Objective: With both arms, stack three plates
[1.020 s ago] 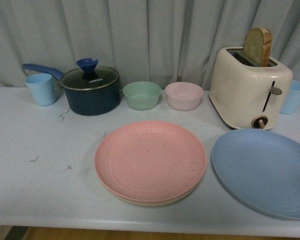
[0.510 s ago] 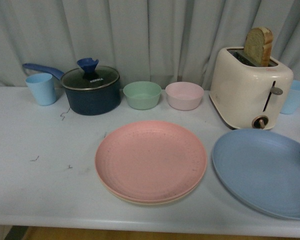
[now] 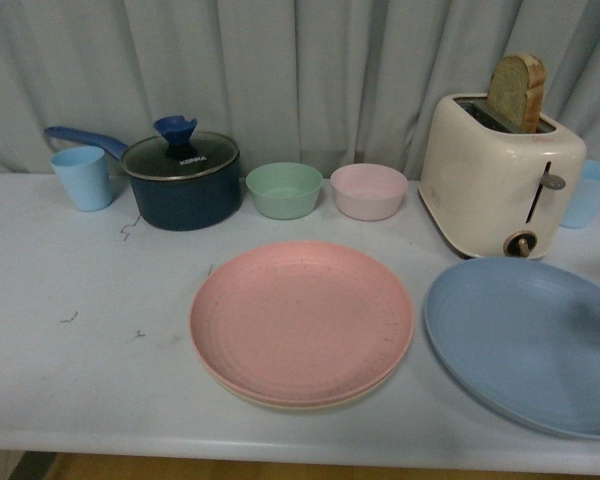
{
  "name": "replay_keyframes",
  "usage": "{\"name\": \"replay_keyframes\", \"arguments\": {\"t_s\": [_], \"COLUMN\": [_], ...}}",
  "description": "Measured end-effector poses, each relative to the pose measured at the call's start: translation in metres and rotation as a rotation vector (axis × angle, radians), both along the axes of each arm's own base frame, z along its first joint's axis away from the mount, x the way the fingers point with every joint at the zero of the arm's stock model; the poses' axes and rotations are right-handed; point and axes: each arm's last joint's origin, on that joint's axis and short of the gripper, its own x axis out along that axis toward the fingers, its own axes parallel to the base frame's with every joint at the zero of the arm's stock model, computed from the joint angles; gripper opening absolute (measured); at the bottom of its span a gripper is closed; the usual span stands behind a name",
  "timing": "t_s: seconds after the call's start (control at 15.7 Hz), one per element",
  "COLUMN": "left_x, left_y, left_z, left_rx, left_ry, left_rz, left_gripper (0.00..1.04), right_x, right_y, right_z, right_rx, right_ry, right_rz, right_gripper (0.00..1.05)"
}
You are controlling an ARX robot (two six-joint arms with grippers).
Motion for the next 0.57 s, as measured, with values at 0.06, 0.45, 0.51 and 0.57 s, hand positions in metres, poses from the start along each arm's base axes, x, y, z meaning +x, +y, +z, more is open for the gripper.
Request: {"name": "replay_keyframes", "arguments": {"t_s": [0.06, 0.45, 0.51, 0.57], "left_x": [0.000, 0.000, 0.000, 0.000], "left_y": [0.000, 0.000, 0.000, 0.000], "left_z": [0.000, 0.000, 0.000, 0.000], "left_rx": [0.000, 0.000, 0.000, 0.000], "left_ry": [0.000, 0.000, 0.000, 0.000], "left_rz": [0.000, 0.000, 0.000, 0.000], "left_gripper": [0.98, 0.98, 0.98, 0.98], "right_x": [0.000, -0.006, -0.013, -0.021], "right_y": [0.000, -0.004, -0.008, -0.010], "right_z": [-0.006, -0.007, -0.002, 0.005], "right_rx": [0.001, 0.019, 0.050, 0.076], "right_ry": [0.014, -0.003, -0.016, -0.032], "right_rz": [-0.008, -0.025, -0.029, -0.028], "right_gripper": [0.78, 0.13, 0.07, 0.03]}}
